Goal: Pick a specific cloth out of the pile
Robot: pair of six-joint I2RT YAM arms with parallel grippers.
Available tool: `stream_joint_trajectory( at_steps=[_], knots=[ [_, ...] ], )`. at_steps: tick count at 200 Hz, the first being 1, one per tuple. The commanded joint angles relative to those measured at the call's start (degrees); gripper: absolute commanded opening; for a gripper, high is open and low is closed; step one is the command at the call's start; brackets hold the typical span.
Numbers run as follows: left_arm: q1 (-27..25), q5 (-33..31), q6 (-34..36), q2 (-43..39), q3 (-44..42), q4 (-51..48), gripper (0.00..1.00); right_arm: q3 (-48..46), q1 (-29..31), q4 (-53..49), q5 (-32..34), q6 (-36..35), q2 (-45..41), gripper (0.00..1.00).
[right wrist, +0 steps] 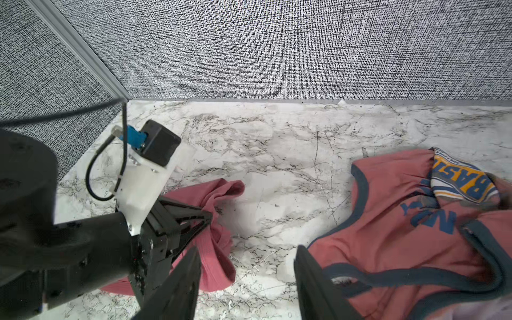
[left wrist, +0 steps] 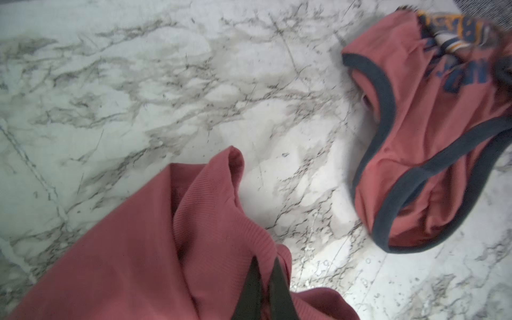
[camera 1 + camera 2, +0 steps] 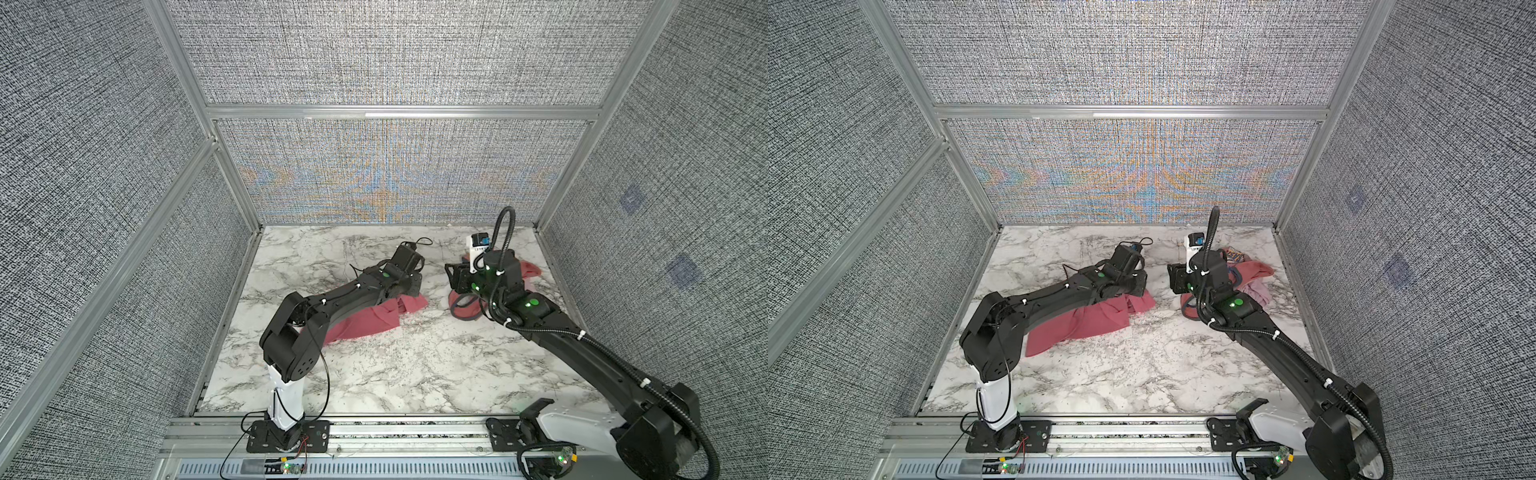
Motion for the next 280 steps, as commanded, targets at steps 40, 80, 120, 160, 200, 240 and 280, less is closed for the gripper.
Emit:
stream_joint_trajectory(
  at_steps=[40,80,120,160,200,240,280],
  knots=[
    [0.17,0.33,0.0,-7.27,1.18,4.24,0.0,0.69,-0.07,-1.26,0.18,0.03,-0.27,0.56],
    [1.4,-3.39,-0.66,-19.03,-9.2,13.16,0.0,0.96,-0.03,-0.39,-0.95,0.74,0.61,0.56],
    [6.64,-3.43,-3.93,-28.74,-18.36,13.47,0.0,1.49,-0.07,0.32,-2.1,1.26,1.75,0.56],
    [11.78,-3.74,-6.23,-35.1,-26.97,11.69,0.0,2.76,-0.07,0.52,-3.4,1.31,3.36,0.56],
    [14.43,-4.86,-8.81,-40.42,-35.47,9.92,0.0,3.37,-0.07,0.91,-3.95,1.27,4.38,0.56],
    [15.87,-7.13,-11.48,-45.31,-42.27,7.41,0.0,4.19,-0.07,1.16,-5.11,1.44,5.54,0.56],
    [17.19,-7.85,-13.19,-48.37,-47.29,6.9,0.0,5.02,-0.05,1.01,-5.8,1.62,6.07,0.56]
  ],
)
